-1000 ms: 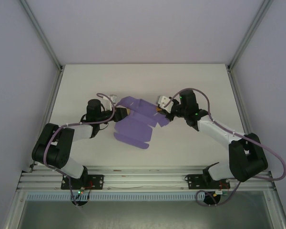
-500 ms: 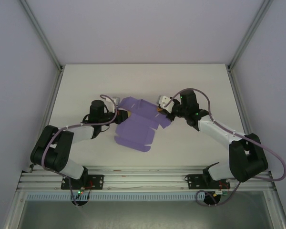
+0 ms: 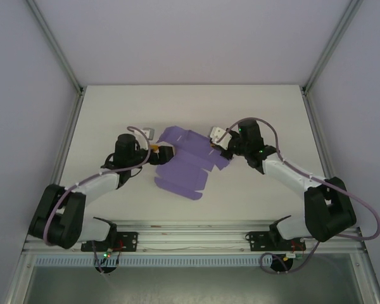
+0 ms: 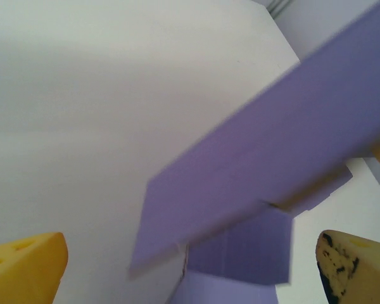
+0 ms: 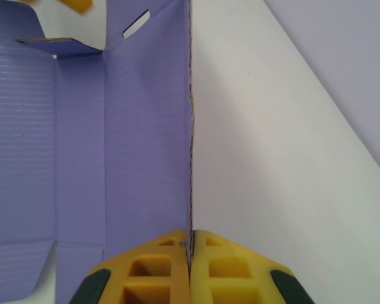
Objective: Assemble paper box
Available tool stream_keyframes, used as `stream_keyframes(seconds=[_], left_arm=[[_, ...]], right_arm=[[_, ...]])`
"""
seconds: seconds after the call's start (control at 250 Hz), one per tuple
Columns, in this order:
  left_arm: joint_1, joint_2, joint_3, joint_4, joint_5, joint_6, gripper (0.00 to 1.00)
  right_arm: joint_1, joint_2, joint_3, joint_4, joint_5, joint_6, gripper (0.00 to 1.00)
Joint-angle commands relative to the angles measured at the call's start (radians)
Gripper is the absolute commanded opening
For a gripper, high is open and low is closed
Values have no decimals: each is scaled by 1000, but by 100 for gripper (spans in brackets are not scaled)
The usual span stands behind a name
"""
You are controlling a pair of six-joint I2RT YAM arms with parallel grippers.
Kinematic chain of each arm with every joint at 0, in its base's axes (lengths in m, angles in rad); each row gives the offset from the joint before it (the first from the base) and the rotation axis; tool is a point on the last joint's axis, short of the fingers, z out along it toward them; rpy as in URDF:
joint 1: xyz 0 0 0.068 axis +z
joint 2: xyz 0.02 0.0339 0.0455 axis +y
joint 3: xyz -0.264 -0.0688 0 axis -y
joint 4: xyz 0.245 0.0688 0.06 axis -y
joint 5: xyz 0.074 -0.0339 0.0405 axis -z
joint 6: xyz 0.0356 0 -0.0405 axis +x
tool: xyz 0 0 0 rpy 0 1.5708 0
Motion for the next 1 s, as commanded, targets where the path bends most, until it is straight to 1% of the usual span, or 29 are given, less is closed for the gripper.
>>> stream_keyframes(seconds=[0.0,0.108,0.232,0.32,0.408,0.472,0.628,0.72,0.827,0.919,0.995], left_arm=[[-3,-92,-29,-106,-127,44,100],[-3,-177,-52,-161,-249,40,100],[6,-248,-44,-247,-407,-13,100],[28,-269,-22,-300,-477,-57,100],[65,-255,9,-317,-476,-74,100],[86,-224,39,-332,-486,-82,100],[128,-91,121,-338,-482,-111,100],[146,-6,162,-325,-460,-128,100],[158,88,199,-280,-440,-133,100],[168,168,243,-264,-423,-140,100],[178,225,277,-249,-409,-145,100]], right_arm=[[26,3,57,-28,120,-85,0],[71,20,90,-67,238,-144,0],[133,57,87,-21,412,-236,0],[176,99,88,18,520,-308,0],[206,155,66,137,607,-381,0],[218,194,49,236,641,-428,0],[253,259,19,402,706,-510,0],[272,297,-22,530,729,-610,0],[282,335,-54,667,747,-681,0],[287,357,-65,742,757,-691,0],[289,359,-70,752,756,-692,0]])
